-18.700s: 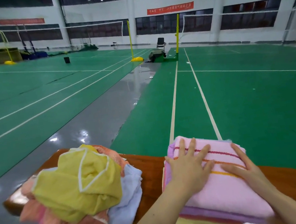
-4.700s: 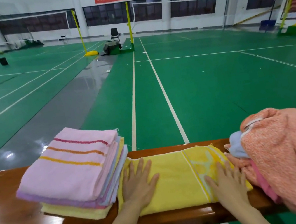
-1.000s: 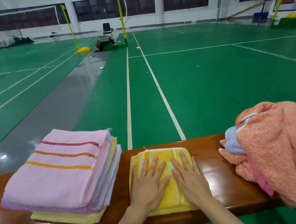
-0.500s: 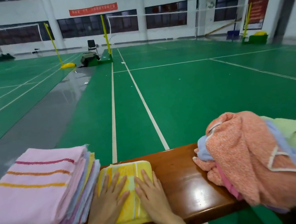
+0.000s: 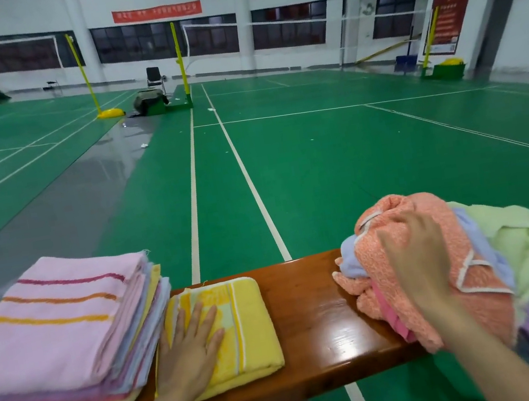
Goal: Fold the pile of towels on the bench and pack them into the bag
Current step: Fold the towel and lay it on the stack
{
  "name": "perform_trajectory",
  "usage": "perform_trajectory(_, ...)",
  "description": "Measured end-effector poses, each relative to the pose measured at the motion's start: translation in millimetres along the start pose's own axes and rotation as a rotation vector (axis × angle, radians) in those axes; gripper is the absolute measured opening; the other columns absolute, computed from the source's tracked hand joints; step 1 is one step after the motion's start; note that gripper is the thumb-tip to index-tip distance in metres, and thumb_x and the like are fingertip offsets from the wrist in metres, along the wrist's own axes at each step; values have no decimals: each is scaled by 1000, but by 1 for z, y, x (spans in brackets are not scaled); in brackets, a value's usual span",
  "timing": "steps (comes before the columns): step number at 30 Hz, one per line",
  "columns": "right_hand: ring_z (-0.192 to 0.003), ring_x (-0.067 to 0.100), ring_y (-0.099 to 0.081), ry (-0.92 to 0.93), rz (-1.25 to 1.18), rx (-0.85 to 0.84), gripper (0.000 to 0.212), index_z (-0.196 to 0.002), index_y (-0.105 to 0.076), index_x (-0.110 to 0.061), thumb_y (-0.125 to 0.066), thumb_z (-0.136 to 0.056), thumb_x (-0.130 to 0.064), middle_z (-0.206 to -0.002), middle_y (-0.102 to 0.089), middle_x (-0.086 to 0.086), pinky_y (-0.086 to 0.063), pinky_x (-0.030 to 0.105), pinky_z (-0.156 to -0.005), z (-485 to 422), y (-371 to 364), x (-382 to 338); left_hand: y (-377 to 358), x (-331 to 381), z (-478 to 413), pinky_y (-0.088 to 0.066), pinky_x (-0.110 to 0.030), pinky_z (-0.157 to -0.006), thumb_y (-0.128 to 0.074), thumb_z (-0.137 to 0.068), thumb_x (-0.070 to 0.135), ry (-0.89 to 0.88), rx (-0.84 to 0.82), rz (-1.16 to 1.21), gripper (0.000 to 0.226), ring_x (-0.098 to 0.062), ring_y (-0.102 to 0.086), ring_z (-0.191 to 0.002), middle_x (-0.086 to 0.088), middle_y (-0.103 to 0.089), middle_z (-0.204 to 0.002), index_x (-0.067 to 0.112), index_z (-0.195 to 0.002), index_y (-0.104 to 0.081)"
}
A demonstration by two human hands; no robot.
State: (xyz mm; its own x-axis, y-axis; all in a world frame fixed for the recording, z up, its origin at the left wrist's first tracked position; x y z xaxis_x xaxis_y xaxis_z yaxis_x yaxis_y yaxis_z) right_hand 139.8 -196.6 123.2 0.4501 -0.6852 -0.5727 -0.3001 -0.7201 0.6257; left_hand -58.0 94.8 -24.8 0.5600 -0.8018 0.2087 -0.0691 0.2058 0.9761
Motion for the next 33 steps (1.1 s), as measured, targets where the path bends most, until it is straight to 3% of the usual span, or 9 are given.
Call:
perform_trajectory(6,-129,37,-35,-243,476,-352,85,-138,-30,3,-53,-84,-57,-142,-34,23,-36,46,-103,-16,-8,58,-2,-1,-1,12,-44,-115,31,-50,78,12,32,1,104,-12,24,-140,14,24,-150,39,-145,12)
perform_trajectory(11,-113,32,-46,-58,681,-251,46,-118,-49,-10,-55,-88,-44,-122,-52,16,-40,40,-92,-27,-20,48,0,0,1,13,-43,-114,38,-41,81,12,43,25,118,-13,20,-142,16,25,-146,40,-146,7)
perform_trajectory(14,-106,33,-51,-11,500,-211,17,-103,-54,-14,-52,-89,-23,-111,-60,13,-36,43,-87,-36,-25,42,1,-1,1,14,-44,-114,45,-34,78,15,50,30,123,-14,21,-142,16,29,-140,41,-146,7)
perform_trajectory(18,-107,36,-49,11,149,-72,19,-104,-57,-6,-50,-92,-18,-107,-60,18,-36,48,-86,-43,-26,14,0,-1,1,14,-44,-114,45,-36,77,6,67,46,121,-13,23,-141,17,29,-141,42,-145,7)
perform_trajectory(23,-92,28,-46,244,-342,46,30,-83,-58,-5,-48,-83,-33,-90,-52,8,-28,30,-78,-13,-37,-72,-2,-3,-1,12,-44,-114,42,-43,78,-4,116,64,116,-13,19,-142,18,18,-149,45,-146,1)
perform_trajectory(25,-99,27,-46,409,-402,-67,31,-87,-59,-9,-47,-86,-38,-101,-46,-3,-34,38,-89,19,-62,-102,-2,-3,-2,12,-43,-114,42,-45,77,-15,144,79,113,-12,20,-142,19,16,-149,44,-146,0)
perform_trajectory(27,-121,32,-41,536,-309,-340,42,-105,-60,-12,-40,-92,-47,-125,-46,0,-30,52,-102,58,-104,-121,1,-1,2,13,-40,-114,39,-52,76,-23,185,104,108,-7,19,-139,21,16,-146,39,-147,2)
perform_trajectory(30,-145,13,0,451,-146,-825,60,-144,-30,-22,-30,-94,-55,-156,0,-12,-9,47,-116,117,-168,-106,4,-6,8,-1,-34,-118,6,-77,63,33,294,340,82,-11,-3,-144,9,-4,-155,26,-149,-6)
perform_trajectory(33,-144,7,-8,338,-295,-815,63,-136,-31,-40,-23,-84,-74,-157,-7,-14,-15,41,-117,138,-180,-85,3,-19,11,-15,-30,-116,-20,-96,40,132,364,613,53,-18,-21,-143,1,-20,-155,26,-146,-21)
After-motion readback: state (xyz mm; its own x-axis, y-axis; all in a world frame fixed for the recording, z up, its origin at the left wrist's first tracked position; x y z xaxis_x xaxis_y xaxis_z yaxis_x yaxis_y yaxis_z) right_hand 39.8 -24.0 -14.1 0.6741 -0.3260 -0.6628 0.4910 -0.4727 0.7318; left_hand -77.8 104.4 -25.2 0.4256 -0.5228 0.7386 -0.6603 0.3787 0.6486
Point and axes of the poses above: each hand's wrist, its own z-axis away from the middle knuckle, its own y-axis out of the back of the hand, x = y × z, the point moved 5 cm from there along -z, towards the middle knuckle
